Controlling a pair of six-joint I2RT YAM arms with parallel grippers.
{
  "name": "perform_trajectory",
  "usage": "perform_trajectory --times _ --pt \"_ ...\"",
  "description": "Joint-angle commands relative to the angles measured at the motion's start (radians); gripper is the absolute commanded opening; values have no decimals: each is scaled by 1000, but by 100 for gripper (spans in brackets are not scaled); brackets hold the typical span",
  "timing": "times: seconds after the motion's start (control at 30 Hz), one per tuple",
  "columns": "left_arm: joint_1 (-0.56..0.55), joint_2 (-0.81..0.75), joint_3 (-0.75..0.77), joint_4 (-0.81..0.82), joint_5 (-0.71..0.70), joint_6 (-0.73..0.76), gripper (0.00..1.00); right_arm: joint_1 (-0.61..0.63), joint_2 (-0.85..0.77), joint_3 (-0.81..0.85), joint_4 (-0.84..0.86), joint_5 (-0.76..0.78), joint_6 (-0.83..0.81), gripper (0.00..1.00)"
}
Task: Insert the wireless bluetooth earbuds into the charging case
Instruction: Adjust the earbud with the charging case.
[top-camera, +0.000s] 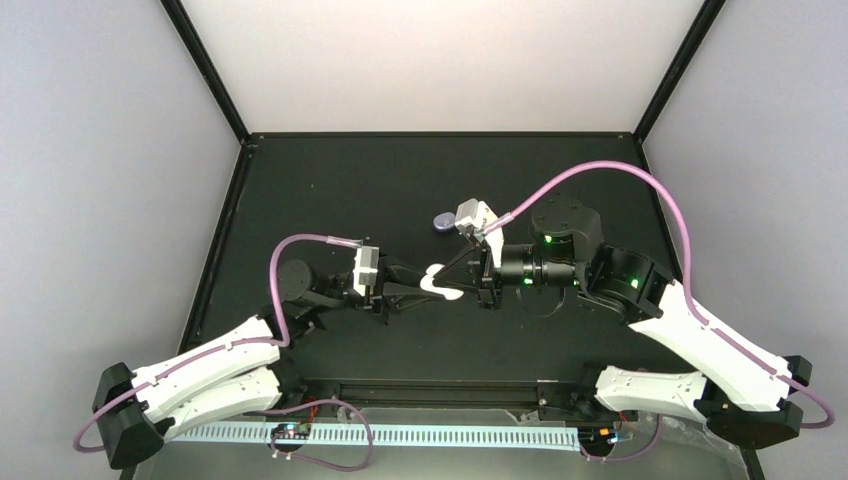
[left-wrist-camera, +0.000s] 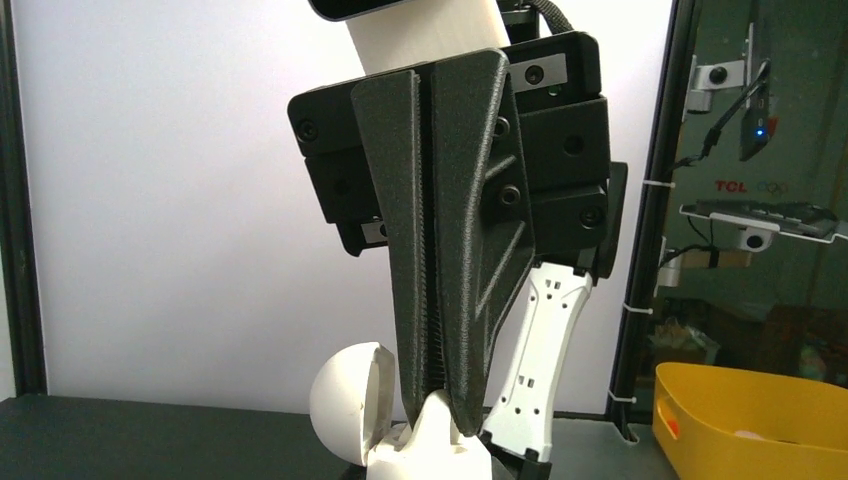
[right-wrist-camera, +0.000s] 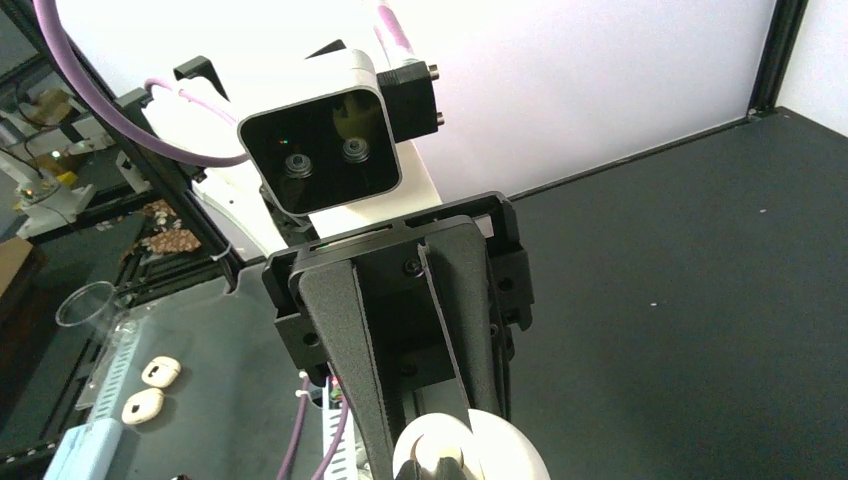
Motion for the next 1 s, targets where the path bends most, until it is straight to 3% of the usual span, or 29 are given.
perform_trajectory --times 0.0,0.37,0.73,0.97 --pt "-7 3 97 140 -28 6 1 13 37 -30 -117 41 -30 1" --pt "-8 16 25 98 -33 7 2 12 -1 31 -79 28 13 14" --pt "-8 -7 -14 68 -39 11 2 2 -13 154 -104 30 23 38" --pt "-8 -24 -24 70 -24 -2 2 -12 -49 139 -112 191 14 43"
